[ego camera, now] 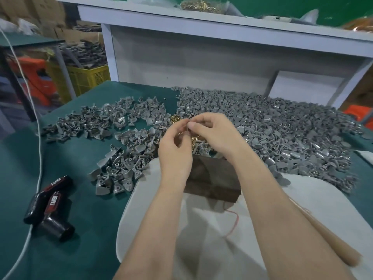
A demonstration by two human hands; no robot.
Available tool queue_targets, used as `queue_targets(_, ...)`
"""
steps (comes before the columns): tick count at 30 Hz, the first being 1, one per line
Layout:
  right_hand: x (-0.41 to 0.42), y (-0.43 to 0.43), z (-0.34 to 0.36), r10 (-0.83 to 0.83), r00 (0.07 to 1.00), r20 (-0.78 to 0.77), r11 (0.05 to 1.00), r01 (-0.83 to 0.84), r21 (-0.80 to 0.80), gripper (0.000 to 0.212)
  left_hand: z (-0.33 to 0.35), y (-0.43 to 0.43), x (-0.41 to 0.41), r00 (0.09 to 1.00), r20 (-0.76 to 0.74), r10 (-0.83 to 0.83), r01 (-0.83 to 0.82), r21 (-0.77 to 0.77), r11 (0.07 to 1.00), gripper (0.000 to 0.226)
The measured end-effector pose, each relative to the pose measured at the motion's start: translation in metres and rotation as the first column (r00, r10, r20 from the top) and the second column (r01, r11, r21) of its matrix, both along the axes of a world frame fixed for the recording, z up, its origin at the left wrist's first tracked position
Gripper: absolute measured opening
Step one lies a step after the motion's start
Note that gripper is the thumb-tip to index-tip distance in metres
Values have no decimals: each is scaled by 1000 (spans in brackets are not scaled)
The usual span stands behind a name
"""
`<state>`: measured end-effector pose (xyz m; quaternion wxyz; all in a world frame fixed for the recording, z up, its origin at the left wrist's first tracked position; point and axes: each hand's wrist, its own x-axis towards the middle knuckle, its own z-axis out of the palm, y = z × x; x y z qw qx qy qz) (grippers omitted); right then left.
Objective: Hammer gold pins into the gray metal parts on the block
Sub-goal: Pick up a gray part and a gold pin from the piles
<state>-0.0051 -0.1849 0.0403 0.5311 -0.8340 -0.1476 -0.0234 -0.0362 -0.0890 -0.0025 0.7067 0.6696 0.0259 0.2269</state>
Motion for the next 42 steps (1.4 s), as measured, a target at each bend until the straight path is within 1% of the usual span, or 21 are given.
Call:
queue_targets(2, -1, 0, 3, 36, 999, -1, 999, -36, 6, 15, -1, 3, 1, 1000, -22, 1, -1, -14, 1000, 25)
queue_targets(3, 0, 1, 3, 44, 999, -7, 998, -44, 38, 16, -1, 4, 1, 999, -40, 22, -23, -36, 999, 24)
queue_targets(5, 6, 5, 0, 6, 1000, -19, 996, -5, 91, 16, -2, 7, 2, 992, -85, 94, -104, -117, 988, 21)
queue_targets(6, 12, 8, -5, -57, 998, 10, 998, 57, 19, 16, -2, 9, 2, 985, -109, 132, -149, -172, 974, 18)
queue_targets(7, 21, 11, -11, -122, 990, 74, 979, 133, -156, 16, -2, 10, 3, 979, -127, 158, -184, -232, 955, 17)
queue_targets(8, 30, 15, -18, -152, 979, 136, 907, 193, -374, 16, -2, 10, 3, 976, -136, 172, -205, -288, 936, 17)
queue_targets(9, 38, 20, -26, -150, 977, 154, 796, 212, -566, 16, -2, 10, 4, 975, -138, 177, -214, -330, 920, 17)
queue_targets(10, 46, 25, -32, -147, 981, 124, 687, 192, -701, 17, -2, 11, 4, 975, -135, 179, -216, -355, 909, 17)
queue_targets(11, 52, 31, -38, -157, 984, 81, 601, 160, -783, 19, -3, 11, 5, 976, -126, 179, -214, -370, 904, 17)
queue_targets(12, 57, 36, -41, -179, 983, 50, 543, 141, -828, 22, -3, 11, 5, 978, -111, 176, -206, -380, 902, 18)
queue_targets(13, 60, 40, -42, -205, 978, 33, 505, 135, -852, 25, -4, 11, 5, 981, -96, 169, -194, -388, 901, 18)
queue_targets(15, 64, 46, -43, -230, 973, 12, 472, 122, -873, 32, -4, 10, 4, 984, -80, 156, -175, -389, 904, 20)
queue_targets(20, 67, 50, -42, -209, 976, -68, 506, 48, -861, 44, -3, 8, 3, 986, -70, 151, -166, -355, 920, 23)
queue_targets(23, 68, 49, -40, -191, 979, -75, 518, 35, -855, 42, -2, 8, 3, 984, -79, 161, -178, -347, 921, 19)
queue_targets(27, 70, 48, -41, -173, 980, -94, 525, 11, -851, 30, -3, 6, 4, 984, -82, 156, -175, -343, 923, 13)
queue_targets(30, 73, 46, -44, -138, 987, -88, 531, -1, -847, 32, -3, 5, 4, 987, -61, 147, -159, -322, 933, 6)
queue_targets(33, 75, 45, -47, -138, 989, -55, 568, 34, -822, 29, -3, 5, 3, 987, -41, 156, -162, -263, 951, 6)
queue_targets(36, 77, 43, -49, -209, 978, -22, 605, 112, -788, 16, -3, 5, 1, 984, -40, 171, -176, -242, 954, 7)
queue_targets(37, 76, 40, -47, -240, 971, 2, 614, 153, -774, 18, -3, 5, 0, 985, -41, 170, -175, -239, 955, 8)
queue_targets(39, 69, 28, -39, -296, 954, 56, 680, 251, -689, 18, -2, 3, -1, 987, -29, 156, -159, -204, 966, 10)
queue_targets(42, 45, -1, -18, -313, 947, 77, 836, 313, -451, 17, -1, -2, -2, 996, 31, 88, -86, -63, 994, 12)
